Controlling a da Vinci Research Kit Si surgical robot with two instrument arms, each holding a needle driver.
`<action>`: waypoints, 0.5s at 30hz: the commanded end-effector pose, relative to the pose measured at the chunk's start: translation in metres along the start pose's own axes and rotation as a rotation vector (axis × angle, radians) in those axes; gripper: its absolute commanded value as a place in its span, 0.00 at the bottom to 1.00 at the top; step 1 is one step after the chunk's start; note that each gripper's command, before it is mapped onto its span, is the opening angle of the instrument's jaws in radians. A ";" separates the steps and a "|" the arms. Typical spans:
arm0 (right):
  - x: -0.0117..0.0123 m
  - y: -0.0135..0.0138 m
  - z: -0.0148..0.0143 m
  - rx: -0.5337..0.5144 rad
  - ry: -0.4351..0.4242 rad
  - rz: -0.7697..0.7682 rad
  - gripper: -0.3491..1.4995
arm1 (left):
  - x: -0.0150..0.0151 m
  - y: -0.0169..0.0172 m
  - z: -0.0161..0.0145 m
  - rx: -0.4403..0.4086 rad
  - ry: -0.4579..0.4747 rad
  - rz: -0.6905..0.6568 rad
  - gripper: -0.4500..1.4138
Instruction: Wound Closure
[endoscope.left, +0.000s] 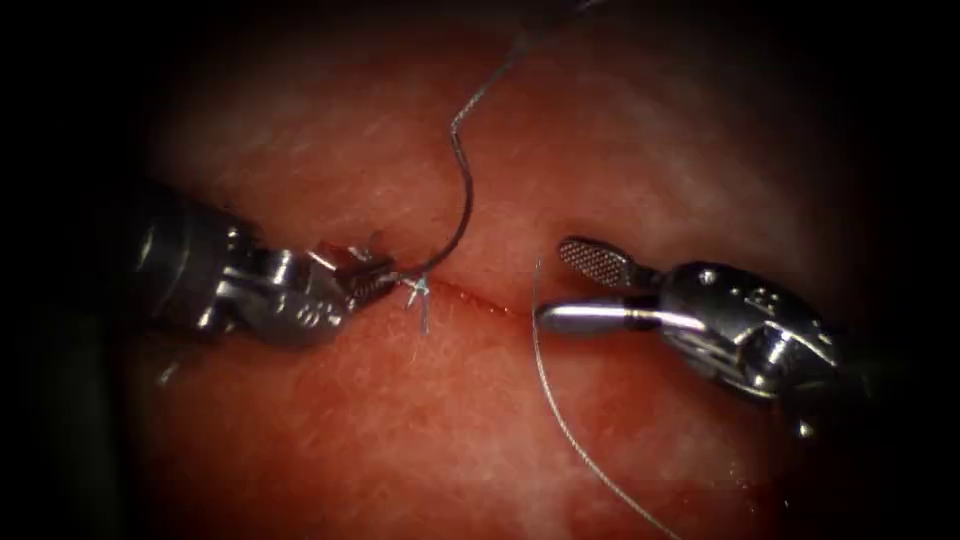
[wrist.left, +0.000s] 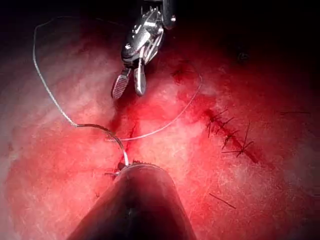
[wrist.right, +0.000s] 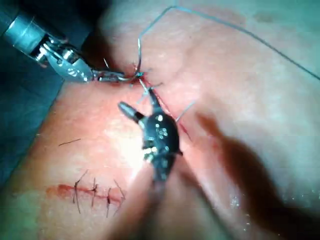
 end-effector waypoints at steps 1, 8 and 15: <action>-0.0007 -0.0005 0.0009 0.002 0.004 0.005 0.59 | 0.0006 0.0016 0.0000 0.004 -0.002 0.006 0.00; -0.0007 -0.0006 0.0017 0.002 0.006 0.005 0.59 | 0.0025 0.0034 -0.0015 0.043 0.008 0.054 0.00; -0.0013 -0.0010 0.0033 0.013 0.013 -0.001 0.59 | 0.0050 0.0040 -0.0022 0.067 0.032 0.102 0.00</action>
